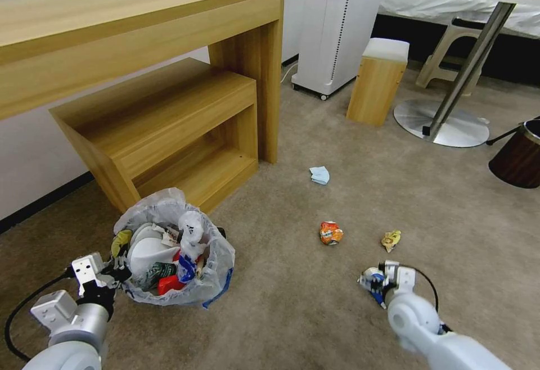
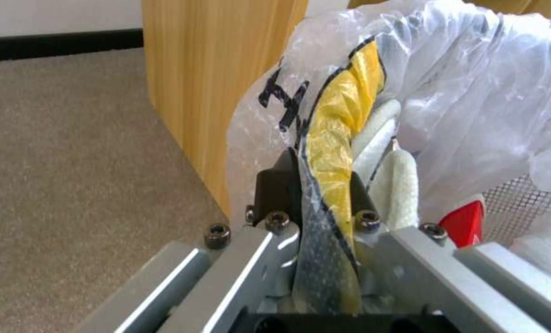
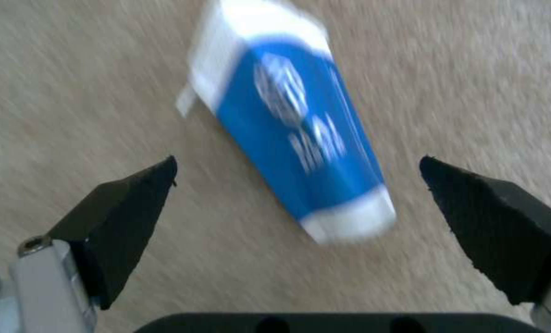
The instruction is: Pick up the trash bin and place the garbage on the floor into it.
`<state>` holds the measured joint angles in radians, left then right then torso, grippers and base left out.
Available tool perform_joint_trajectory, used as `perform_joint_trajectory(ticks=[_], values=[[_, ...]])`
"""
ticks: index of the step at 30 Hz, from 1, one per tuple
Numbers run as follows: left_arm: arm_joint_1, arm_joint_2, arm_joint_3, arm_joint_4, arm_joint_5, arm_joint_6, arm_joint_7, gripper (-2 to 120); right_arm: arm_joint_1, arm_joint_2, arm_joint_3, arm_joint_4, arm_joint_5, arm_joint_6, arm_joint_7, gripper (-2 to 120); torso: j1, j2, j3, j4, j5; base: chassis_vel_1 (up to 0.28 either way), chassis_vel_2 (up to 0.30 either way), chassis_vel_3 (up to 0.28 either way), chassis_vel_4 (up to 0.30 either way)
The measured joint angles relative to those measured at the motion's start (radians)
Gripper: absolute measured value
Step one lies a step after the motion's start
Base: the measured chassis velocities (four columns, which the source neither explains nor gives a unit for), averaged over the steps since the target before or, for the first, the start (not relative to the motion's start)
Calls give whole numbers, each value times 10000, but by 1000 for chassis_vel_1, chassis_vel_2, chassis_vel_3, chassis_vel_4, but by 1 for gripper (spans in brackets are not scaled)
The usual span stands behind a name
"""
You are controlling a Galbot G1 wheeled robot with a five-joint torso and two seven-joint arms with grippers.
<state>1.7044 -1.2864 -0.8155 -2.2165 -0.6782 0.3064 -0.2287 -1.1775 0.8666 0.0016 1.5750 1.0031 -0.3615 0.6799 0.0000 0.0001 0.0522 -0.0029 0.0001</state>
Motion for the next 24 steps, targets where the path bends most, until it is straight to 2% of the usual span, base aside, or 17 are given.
perform_joint_trajectory(ticks=[7,17,24], values=[[-54,-15,5,91,10,-77,12,3,-209,-20,-249,-472,-822,-94,88,100,0,1,0,1,-1,0,0,0,0],[-87,-89,58,203,98,-150,63,3,288,-272,-456,-1107,-2357,634,-314,100,0,0,0,3,-1,0,0,0,0],[-110,-133,81,186,109,-175,73,3,558,-191,-732,-1528,-2684,876,-430,100,0,0,0,1,-1,0,0,0,0]])
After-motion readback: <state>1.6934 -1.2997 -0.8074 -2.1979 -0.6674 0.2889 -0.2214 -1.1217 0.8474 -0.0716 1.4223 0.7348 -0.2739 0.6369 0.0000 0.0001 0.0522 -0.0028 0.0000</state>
